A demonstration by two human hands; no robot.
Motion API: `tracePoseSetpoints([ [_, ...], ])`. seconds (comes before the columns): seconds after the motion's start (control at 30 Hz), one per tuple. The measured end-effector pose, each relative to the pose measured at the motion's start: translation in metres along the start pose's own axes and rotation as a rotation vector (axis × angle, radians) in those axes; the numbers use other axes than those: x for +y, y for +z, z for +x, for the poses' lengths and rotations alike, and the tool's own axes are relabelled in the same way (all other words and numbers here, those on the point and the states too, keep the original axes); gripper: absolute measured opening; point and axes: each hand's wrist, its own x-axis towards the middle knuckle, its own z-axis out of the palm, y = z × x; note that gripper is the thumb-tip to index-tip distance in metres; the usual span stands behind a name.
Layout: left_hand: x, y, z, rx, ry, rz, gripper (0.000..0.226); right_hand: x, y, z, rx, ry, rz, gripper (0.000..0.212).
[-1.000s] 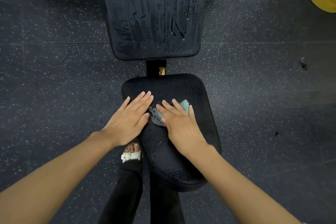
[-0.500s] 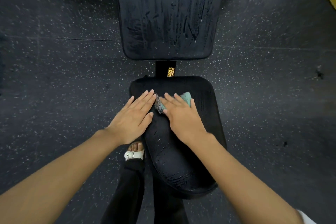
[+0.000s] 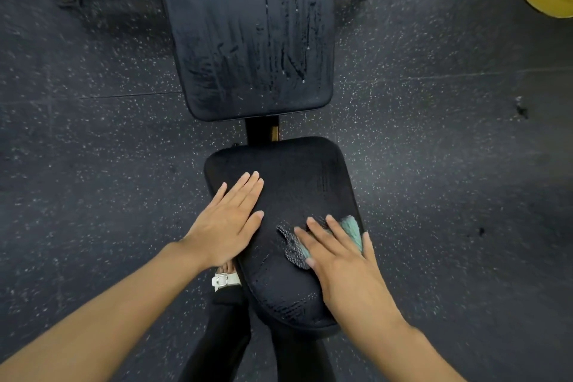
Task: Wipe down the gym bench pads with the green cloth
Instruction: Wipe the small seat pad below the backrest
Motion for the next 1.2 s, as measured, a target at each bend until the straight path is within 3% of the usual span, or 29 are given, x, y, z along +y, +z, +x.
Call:
tracePoseSetpoints([
  [0.1,0.003,-0.001,0.001,-0.005,-0.008,-0.003,0.085,0.004,-0.003,0.026,-0.095,0.003,0.139,0.049],
  [0.3,0.014,0.002,0.009,-0.005,-0.062,-0.003,0.086,0.023,-0.009,0.056,-0.102,-0.06,0.121,0.049],
  [0.4,0.022,0.002,0.016,-0.011,-0.098,0.001,0.088,0.032,-0.01,0.049,-0.084,-0.13,0.135,0.048],
  [0.57,0.045,0.005,0.035,-0.01,-0.137,0.01,0.092,0.056,0.002,0.02,0.113,-0.251,0.154,0.042],
  [0.7,0.059,0.007,0.048,-0.01,-0.174,0.015,0.093,0.069,0.012,0.009,0.103,-0.316,0.195,0.042],
  [0.77,0.063,0.008,0.052,-0.004,-0.188,0.026,0.091,0.071,0.016,0.017,0.033,-0.362,0.357,0.047],
  [0.87,0.066,0.01,0.059,0.003,-0.205,0.008,0.086,0.072,0.019,0.035,0.009,-0.326,0.543,0.057],
  [1.0,0.071,0.009,0.073,0.008,-0.23,0.02,0.085,0.082,0.013,0.063,0.064,-0.254,0.592,0.062],
  [1.2,0.079,0.008,0.101,0.004,-0.248,0.017,0.091,0.112,0.013,0.095,0.08,-0.186,0.644,0.044],
])
